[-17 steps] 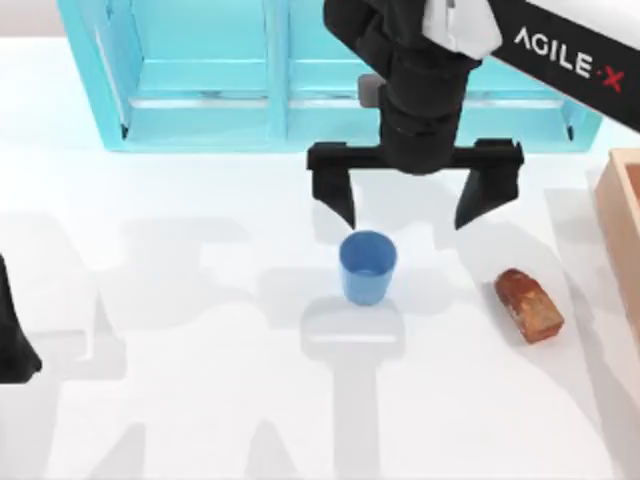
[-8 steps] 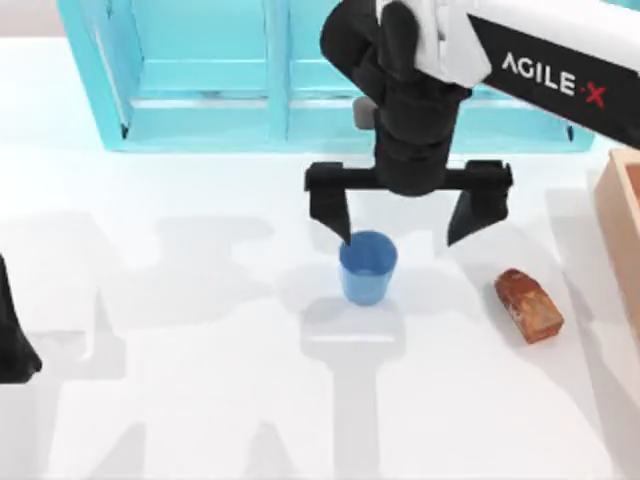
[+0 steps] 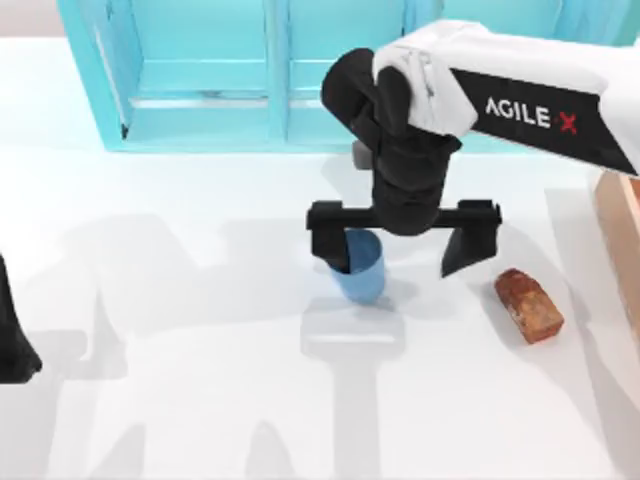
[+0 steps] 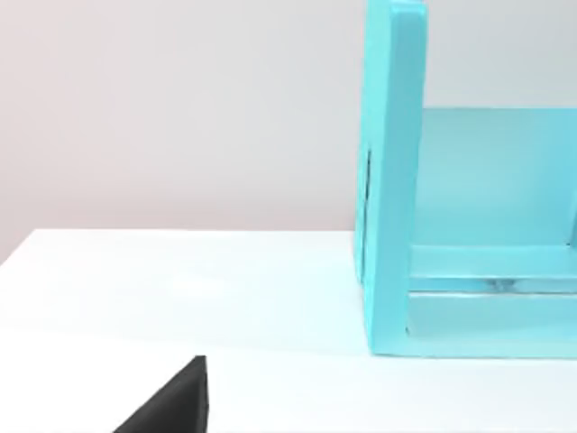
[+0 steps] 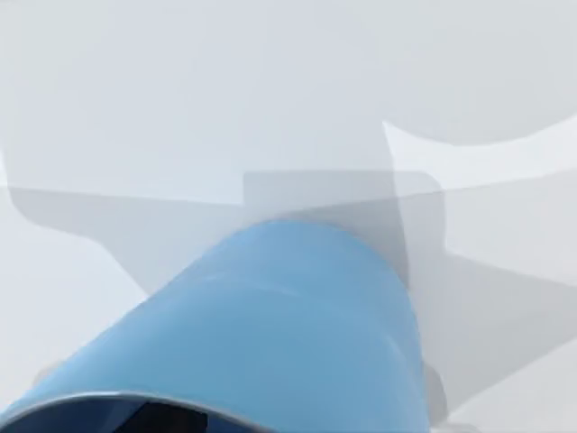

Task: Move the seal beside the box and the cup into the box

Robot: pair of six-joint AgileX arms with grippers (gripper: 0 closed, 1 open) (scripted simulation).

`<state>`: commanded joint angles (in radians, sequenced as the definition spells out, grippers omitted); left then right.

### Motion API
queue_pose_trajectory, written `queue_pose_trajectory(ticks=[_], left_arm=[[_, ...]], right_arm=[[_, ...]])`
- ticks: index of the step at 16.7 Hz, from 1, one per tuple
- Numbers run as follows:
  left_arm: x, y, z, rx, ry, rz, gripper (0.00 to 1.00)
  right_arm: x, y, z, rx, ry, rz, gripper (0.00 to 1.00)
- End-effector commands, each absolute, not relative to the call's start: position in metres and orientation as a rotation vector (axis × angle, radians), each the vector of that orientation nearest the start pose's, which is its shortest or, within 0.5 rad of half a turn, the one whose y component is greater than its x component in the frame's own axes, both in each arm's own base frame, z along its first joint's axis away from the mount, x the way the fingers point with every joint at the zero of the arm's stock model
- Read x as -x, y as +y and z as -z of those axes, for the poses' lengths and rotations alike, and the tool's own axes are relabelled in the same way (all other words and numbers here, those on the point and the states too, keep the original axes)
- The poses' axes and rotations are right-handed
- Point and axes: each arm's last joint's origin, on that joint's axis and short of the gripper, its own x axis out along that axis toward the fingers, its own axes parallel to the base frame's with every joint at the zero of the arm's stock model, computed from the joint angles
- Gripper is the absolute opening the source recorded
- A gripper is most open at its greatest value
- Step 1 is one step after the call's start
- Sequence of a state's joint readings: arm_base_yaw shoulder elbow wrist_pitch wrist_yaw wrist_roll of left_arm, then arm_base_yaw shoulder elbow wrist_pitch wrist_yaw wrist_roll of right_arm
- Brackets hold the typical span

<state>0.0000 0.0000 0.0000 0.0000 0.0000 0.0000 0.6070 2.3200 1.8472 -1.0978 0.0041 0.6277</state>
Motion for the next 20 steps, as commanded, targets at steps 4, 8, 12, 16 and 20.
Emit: queue_pose_trajectory(ticks=[4, 8, 12, 16, 20], left_arm=[[-0.1057, -0.0012, -0.16, 0.0, 0.0, 0.0, 1.0], [-0.1057, -0.0012, -0.16, 0.0, 0.0, 0.0, 1.0], [-0.1057, -0.0012, -0.16, 0.0, 0.0, 0.0, 1.0], [-0.1057, -0.0012, -0.16, 0.0, 0.0, 0.0, 1.0], [-0.1057, -0.0012, -0.16, 0.0, 0.0, 0.0, 1.0]], right_arm=[[-0.3677, 0.2614, -0.136, -0.008, 1.571, 0.008, 0.77], [-0.3677, 0.2614, -0.136, -0.008, 1.571, 0.008, 0.47], [-0.3677, 0.2614, -0.136, -0.008, 1.571, 0.008, 0.17], [-0.3677, 0.2614, -0.136, -0.008, 1.571, 0.008, 0.0], [-0.3677, 0.2614, -0.136, -0.008, 1.571, 0.008, 0.0]])
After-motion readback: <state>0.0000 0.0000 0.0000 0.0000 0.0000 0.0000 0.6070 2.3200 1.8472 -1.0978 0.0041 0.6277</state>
